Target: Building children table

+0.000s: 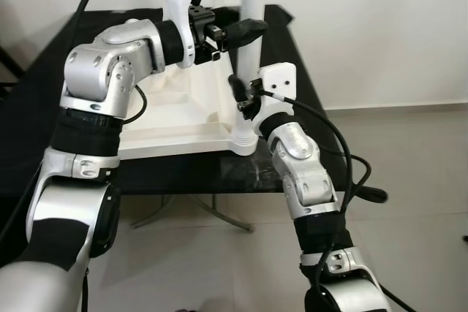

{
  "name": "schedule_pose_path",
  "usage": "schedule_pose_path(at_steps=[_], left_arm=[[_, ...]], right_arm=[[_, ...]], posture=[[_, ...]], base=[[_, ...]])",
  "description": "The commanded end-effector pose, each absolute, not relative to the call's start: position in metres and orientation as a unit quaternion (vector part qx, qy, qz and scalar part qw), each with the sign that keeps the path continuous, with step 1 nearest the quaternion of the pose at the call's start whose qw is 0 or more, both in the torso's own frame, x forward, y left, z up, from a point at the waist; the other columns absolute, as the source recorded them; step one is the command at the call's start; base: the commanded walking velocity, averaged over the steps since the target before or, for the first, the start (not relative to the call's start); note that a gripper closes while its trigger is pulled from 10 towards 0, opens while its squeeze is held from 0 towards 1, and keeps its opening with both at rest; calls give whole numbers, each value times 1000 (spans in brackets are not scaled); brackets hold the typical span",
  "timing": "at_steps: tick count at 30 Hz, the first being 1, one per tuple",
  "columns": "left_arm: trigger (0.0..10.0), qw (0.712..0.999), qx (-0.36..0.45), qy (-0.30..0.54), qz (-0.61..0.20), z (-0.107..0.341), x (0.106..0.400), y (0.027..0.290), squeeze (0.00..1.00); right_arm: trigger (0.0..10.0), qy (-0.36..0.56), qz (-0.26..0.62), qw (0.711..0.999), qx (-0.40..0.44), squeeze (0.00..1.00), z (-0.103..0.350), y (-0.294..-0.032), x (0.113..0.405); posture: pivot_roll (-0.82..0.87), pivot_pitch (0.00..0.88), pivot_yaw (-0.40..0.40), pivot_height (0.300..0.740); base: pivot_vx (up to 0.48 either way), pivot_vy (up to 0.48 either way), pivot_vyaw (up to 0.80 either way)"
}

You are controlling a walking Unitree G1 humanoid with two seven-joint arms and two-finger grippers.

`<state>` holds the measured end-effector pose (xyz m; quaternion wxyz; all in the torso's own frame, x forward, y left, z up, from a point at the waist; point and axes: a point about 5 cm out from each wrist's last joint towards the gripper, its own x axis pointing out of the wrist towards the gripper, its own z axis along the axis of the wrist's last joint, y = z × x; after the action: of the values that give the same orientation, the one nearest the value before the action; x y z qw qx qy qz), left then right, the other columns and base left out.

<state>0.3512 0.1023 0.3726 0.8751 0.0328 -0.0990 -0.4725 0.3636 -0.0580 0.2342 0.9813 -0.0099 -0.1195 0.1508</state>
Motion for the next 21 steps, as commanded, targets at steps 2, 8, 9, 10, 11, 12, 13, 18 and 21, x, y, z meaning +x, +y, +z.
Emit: schedule_pose_path(at_steps=[2, 8, 9, 10, 11, 12, 13, 18, 21], left_arm=[[10000, 874, 42, -95, -475, 372, 352, 100, 0], [10000, 877, 48, -95, -469, 370, 353, 100, 0], [10000, 878, 48, -95, -468, 369, 353, 100, 0], [10000, 878, 48, -95, -467, 369, 353, 101, 0], [10000, 878, 48, -95, -467, 369, 353, 101, 0], [10000, 878, 48, -94, -466, 368, 353, 101, 0], [10000, 881, 46, -95, -461, 368, 353, 105, 0], [10000, 890, 41, -96, -444, 367, 353, 117, 0], [10000, 894, 36, -99, -435, 368, 352, 125, 0]], right_arm=[[0, -53, 166, 985, 18, 0, 210, -39, 366], [0, -40, 123, 992, 16, 0, 218, -44, 351], [0, -36, 123, 992, 15, 0, 218, -46, 351], [0, -35, 122, 992, 15, 0, 217, -46, 351], [0, -35, 122, 992, 15, 0, 217, -46, 351], [0, -34, 121, 992, 15, 0, 217, -46, 352], [10000, -30, 117, 993, 13, 0, 216, -47, 352], [10000, -39, 132, 990, 12, 1000, 218, -49, 353], [10000, -42, 139, 989, 19, 1000, 221, -50, 353]], posture=[[12, 152, -8, 740], [7, 152, -4, 740], [7, 153, -3, 740], [7, 153, -3, 740], [7, 153, -3, 740], [7, 153, -3, 740], [5, 151, -1, 740], [7, 150, -2, 740], [8, 149, -1, 740]], base=[[0, 0, 0], [0, 0, 0], [0, 0, 0], [0, 0, 0], [0, 0, 0], [0, 0, 0], [0, 0, 0], [0, 0, 0], [0, 0, 0]])
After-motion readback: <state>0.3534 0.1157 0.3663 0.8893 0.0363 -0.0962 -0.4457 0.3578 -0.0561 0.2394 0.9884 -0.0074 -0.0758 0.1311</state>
